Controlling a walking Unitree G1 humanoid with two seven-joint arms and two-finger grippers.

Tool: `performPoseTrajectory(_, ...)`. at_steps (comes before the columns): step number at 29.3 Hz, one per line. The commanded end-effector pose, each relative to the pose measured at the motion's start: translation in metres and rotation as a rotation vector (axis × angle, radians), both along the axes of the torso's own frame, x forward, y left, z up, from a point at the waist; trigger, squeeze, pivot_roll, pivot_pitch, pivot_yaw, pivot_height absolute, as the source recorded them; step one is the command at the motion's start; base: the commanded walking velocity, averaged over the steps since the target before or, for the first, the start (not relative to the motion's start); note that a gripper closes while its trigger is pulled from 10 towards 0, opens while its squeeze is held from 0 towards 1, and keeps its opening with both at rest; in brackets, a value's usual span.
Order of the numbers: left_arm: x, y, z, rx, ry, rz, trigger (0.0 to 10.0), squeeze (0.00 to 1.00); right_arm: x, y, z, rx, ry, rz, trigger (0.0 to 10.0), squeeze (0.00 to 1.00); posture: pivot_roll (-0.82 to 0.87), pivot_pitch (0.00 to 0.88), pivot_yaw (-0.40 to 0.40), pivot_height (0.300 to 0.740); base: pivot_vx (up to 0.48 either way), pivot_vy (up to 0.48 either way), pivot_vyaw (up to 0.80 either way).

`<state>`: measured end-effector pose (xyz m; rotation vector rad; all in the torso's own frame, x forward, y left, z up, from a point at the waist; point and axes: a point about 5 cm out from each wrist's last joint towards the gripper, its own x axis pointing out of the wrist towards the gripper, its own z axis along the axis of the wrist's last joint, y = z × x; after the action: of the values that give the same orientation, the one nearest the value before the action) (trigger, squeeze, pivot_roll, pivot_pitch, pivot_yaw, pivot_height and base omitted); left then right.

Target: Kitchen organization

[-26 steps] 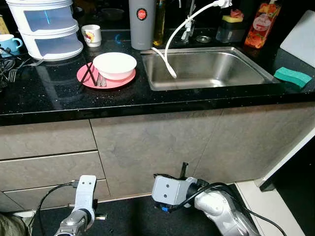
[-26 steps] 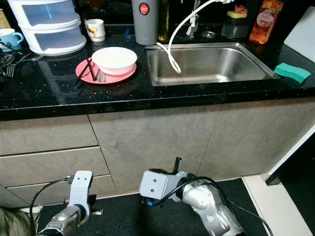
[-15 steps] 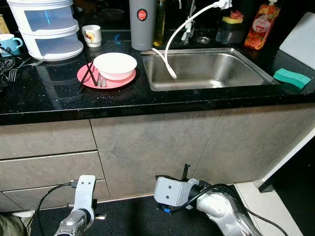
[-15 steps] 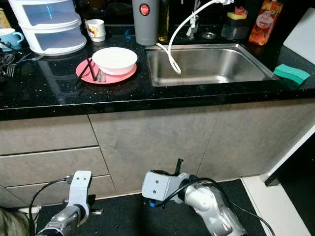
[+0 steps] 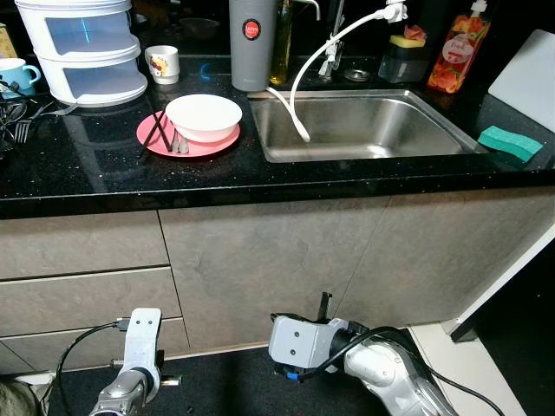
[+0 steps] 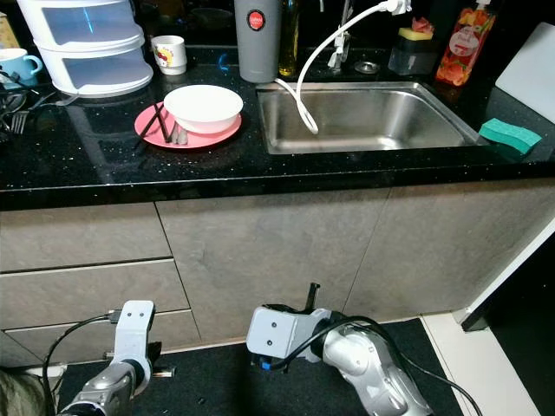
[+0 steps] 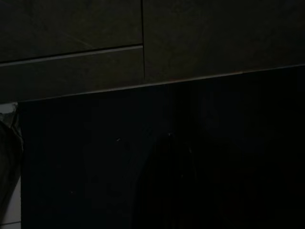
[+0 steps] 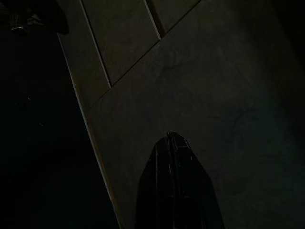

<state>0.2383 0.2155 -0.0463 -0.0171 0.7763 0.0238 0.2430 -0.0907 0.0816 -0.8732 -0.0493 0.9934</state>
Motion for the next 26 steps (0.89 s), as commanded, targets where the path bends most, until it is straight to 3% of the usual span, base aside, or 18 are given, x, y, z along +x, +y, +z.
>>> performPoseTrajectory(1,0.0015,-0.0008,0.0009,0.005,-0.002,-0.016,10.0,0.0,0.0002,-0.0002,0.0011,-0.001,0.004,0.0,10.0,0.0,-0.09,0.029,-0.039,0.74,0.0,0.0,0.0)
performPoseTrajectory(26,0.0009,-0.0083,-0.001,0.007,0.002,-0.046,10.0,0.0,0.0014,-0.0005,0.0004,-0.004,0.006,0.001,10.0,0.0,-0.12,0.046,-0.034,0.74,0.0,0.0,0.0)
